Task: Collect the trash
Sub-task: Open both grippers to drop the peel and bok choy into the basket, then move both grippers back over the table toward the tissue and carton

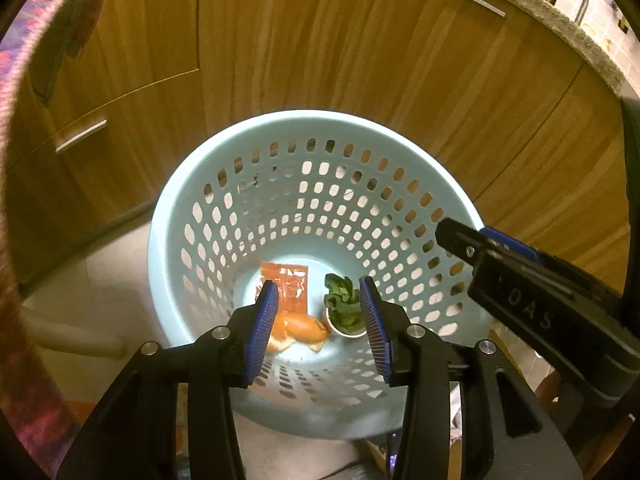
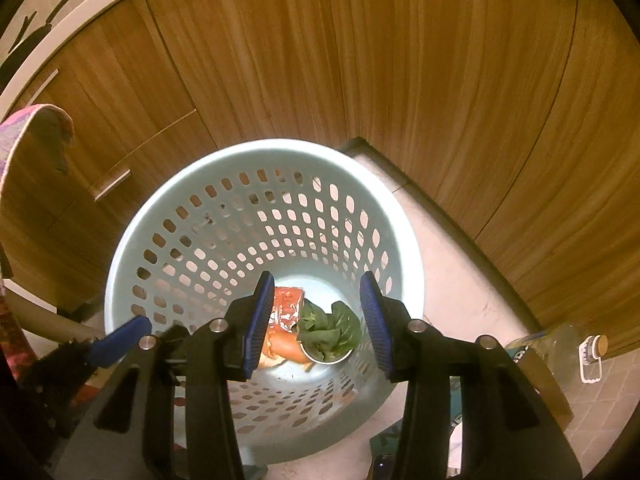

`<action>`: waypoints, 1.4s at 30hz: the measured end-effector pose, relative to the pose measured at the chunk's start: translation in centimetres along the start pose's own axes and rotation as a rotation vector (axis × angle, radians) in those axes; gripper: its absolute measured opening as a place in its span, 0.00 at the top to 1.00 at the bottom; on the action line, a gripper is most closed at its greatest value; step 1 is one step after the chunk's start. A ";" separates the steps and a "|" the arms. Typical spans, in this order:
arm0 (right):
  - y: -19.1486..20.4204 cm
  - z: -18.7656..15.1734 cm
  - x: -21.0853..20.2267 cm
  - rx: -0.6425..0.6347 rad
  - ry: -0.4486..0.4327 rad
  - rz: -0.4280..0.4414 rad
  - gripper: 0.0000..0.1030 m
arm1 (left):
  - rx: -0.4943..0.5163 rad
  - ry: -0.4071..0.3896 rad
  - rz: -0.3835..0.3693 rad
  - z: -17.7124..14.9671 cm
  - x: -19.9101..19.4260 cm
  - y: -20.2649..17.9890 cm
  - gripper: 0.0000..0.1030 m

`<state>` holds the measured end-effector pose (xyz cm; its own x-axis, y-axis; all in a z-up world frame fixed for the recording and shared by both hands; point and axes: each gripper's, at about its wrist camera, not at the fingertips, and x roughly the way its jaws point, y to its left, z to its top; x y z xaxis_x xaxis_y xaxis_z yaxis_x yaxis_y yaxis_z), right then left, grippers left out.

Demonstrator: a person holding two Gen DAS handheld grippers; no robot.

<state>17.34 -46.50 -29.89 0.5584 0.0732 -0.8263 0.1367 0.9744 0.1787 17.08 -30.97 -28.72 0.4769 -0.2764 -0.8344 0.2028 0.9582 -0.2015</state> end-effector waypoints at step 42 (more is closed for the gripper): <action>18.5 7.9 -23.0 -0.171 -0.379 0.100 0.60 | -0.142 -0.510 -0.016 2.3 -31.1 8.8 0.51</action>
<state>13.53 -31.84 -3.34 0.8275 0.1167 -0.5493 -0.0530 0.9900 0.1305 5.96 -14.12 -3.39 0.8376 -0.2573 -0.4819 0.1124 0.9444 -0.3090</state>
